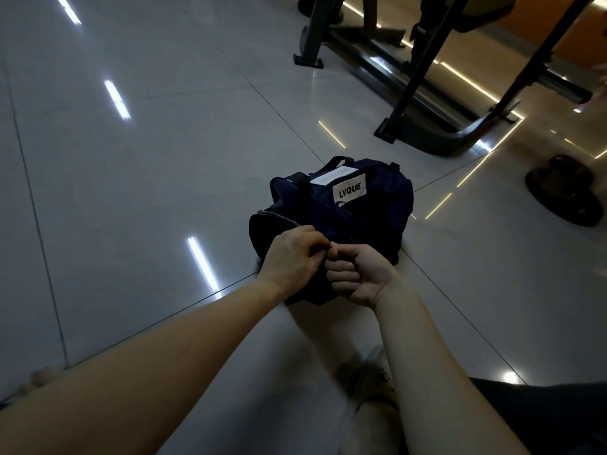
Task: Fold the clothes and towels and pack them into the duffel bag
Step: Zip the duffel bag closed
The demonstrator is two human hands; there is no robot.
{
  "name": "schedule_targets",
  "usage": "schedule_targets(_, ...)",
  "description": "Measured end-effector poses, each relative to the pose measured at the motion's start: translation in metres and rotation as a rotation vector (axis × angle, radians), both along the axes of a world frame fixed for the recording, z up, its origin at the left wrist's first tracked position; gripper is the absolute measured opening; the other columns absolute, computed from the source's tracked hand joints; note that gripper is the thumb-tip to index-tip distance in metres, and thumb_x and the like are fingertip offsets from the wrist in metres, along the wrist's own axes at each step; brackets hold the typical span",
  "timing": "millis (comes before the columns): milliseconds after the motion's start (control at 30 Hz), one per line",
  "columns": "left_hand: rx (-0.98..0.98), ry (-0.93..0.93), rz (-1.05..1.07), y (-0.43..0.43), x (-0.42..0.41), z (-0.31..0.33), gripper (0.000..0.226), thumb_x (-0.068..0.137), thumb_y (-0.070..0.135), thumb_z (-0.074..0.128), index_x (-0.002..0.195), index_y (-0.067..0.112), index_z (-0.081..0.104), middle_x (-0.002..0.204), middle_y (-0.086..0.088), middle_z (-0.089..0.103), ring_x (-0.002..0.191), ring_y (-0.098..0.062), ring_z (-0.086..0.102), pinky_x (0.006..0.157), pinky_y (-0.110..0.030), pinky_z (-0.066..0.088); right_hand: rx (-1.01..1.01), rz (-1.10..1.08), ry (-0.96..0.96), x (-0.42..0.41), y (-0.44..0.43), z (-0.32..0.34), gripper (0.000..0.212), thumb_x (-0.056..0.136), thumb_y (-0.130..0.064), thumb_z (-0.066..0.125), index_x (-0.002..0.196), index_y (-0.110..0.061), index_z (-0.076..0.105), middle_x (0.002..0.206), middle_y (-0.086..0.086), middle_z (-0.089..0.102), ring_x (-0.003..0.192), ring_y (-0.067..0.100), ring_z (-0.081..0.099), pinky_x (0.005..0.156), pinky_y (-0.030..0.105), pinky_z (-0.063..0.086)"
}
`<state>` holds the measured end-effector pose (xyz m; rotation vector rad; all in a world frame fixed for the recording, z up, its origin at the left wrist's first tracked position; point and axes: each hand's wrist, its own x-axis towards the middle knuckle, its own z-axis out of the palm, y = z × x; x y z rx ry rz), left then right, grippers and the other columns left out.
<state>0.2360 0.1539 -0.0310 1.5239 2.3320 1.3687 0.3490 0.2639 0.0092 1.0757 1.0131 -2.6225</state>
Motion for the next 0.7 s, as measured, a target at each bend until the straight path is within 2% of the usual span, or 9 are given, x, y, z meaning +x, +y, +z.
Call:
schedule_targets(67,0.0,-0.001,-0.001,0.003,-0.002,-0.001,0.009,0.09,0.017,0.07,0.092,0.013,0.078,0.082,0.002,0.068,0.072,-0.013,0.061,0.069,-0.036,0.053,0.164,-0.023,-0.063,-0.002,0.003,0.005,0.044,0.103,-0.038,0.043,0.067,-0.013,0.053,0.048,-0.005,0.03,0.034,0.007,0.025,0.031,0.018,0.017)
schedule_targets(133,-0.018,-0.035,0.02,0.005,-0.004,-0.002,0.009,0.089,0.017,0.072,0.094,0.013,0.079,0.086,0.002,0.071,0.078,-0.013,0.064,0.077,-0.035,0.054,0.615,-0.07,-0.229,-0.001,0.011,0.002,0.047,0.103,-0.041,0.045,0.067,-0.013,0.058,0.051,-0.002,0.04,0.042,0.014,0.036,0.04,0.021,0.028)
schedule_targets(200,-0.035,-0.136,0.053,0.006,-0.005,-0.001,0.009,0.088,0.02,0.075,0.095,0.015,0.079,0.09,0.005,0.073,0.083,-0.01,0.066,0.083,-0.03,0.054,1.102,-0.111,-0.373,0.007,0.019,-0.006,0.024,0.095,-0.031,0.06,0.078,-0.015,0.065,0.066,-0.001,0.057,0.065,0.022,0.057,0.059,0.031,0.046)
schedule_targets(233,-0.044,-0.205,0.067,0.007,-0.006,0.001,0.009,0.088,0.022,0.076,0.095,0.017,0.08,0.089,0.007,0.073,0.083,-0.008,0.066,0.083,-0.027,0.053,1.262,-0.077,-0.402,0.01,0.02,-0.011,0.012,0.089,-0.029,0.066,0.09,-0.017,0.067,0.078,-0.002,0.063,0.079,0.022,0.063,0.071,0.035,0.052)
schedule_targets(333,-0.083,-0.345,0.065,0.012,-0.011,0.008,0.007,0.088,0.025,0.077,0.092,0.02,0.08,0.083,0.011,0.072,0.078,-0.002,0.066,0.076,-0.02,0.051,1.432,0.179,-0.434,0.008,0.005,-0.022,0.051,0.081,-0.042,0.076,0.123,-0.019,0.059,0.11,-0.001,0.058,0.1,0.02,0.062,0.088,0.042,0.055)
schedule_targets(400,-0.078,-0.43,0.054,0.013,-0.014,0.012,0.004,0.088,0.025,0.078,0.086,0.021,0.079,0.075,0.011,0.071,0.07,-0.001,0.066,0.069,-0.018,0.05,1.628,0.24,-0.477,0.0,-0.008,-0.029,0.064,0.079,-0.054,0.074,0.126,-0.015,0.056,0.118,0.003,0.051,0.105,0.024,0.058,0.091,0.045,0.053)
schedule_targets(500,-0.075,-0.557,0.023,0.013,-0.015,0.015,0.01,0.088,0.022,0.078,0.078,0.021,0.076,0.063,0.011,0.067,0.059,-0.001,0.063,0.063,-0.016,0.048,1.932,0.18,-0.555,-0.006,-0.016,-0.038,0.058,0.082,-0.055,0.071,0.119,-0.012,0.058,0.115,0.006,0.053,0.108,0.025,0.053,0.094,0.041,0.045)
schedule_targets(600,-0.078,-0.605,-0.006,0.013,-0.017,0.016,0.011,0.088,0.023,0.078,0.077,0.022,0.077,0.066,0.01,0.069,0.064,-0.004,0.065,0.068,-0.024,0.05,2.045,0.131,-0.542,-0.008,-0.017,-0.04,0.043,0.083,-0.04,0.072,0.114,-0.013,0.062,0.113,0.006,0.055,0.105,0.026,0.052,0.091,0.041,0.043)
schedule_targets(700,-0.068,-0.621,0.01,0.014,-0.017,0.016,0.01,0.088,0.025,0.078,0.077,0.023,0.078,0.071,0.009,0.072,0.07,-0.004,0.066,0.072,-0.025,0.051,2.126,0.056,-0.465,-0.012,-0.019,-0.039,0.022,0.079,-0.025,0.073,0.096,-0.013,0.068,0.103,0.005,0.056,0.095,0.026,0.052,0.084,0.042,0.043)
